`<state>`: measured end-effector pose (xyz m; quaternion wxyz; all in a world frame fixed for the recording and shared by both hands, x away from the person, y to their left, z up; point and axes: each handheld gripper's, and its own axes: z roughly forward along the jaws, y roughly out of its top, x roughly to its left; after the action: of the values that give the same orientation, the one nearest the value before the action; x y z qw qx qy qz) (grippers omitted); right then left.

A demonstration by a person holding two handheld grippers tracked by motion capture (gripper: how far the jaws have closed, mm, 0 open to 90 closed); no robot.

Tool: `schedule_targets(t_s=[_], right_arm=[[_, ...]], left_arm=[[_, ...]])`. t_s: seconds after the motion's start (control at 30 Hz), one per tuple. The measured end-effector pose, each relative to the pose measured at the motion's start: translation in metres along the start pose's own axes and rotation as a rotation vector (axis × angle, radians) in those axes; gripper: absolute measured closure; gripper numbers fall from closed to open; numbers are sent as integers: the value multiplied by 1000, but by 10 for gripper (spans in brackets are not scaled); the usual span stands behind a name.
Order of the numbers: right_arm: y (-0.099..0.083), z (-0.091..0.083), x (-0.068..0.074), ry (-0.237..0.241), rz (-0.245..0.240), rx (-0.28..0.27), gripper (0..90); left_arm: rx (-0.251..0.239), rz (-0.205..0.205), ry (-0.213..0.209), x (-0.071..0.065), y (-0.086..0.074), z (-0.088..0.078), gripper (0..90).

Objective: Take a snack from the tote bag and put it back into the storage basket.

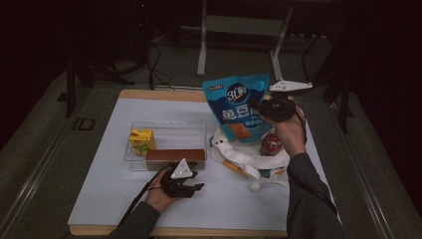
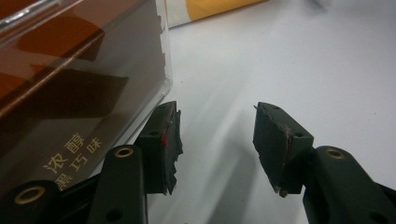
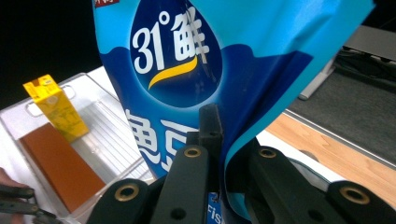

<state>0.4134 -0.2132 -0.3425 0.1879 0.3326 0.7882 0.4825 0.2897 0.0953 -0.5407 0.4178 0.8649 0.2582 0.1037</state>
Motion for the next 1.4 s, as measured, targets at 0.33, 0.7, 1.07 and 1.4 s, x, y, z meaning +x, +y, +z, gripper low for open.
schedule_targets(t_s=[0.33, 0.7, 1.07, 1.4], right_arm=[[9, -3, 12, 66, 22, -29, 890], [20, 1, 26, 105, 27, -43, 891], [34, 19, 46, 136, 43, -62, 891], [42, 31, 56, 144, 70, -75, 894]], left_arm=[[-6, -7, -2, 0, 0, 0, 499], [-3, -2, -3, 1, 0, 0, 499], [-7, -10, -12, 1, 0, -1, 498], [-8, -11, -14, 2, 0, -1, 497]])
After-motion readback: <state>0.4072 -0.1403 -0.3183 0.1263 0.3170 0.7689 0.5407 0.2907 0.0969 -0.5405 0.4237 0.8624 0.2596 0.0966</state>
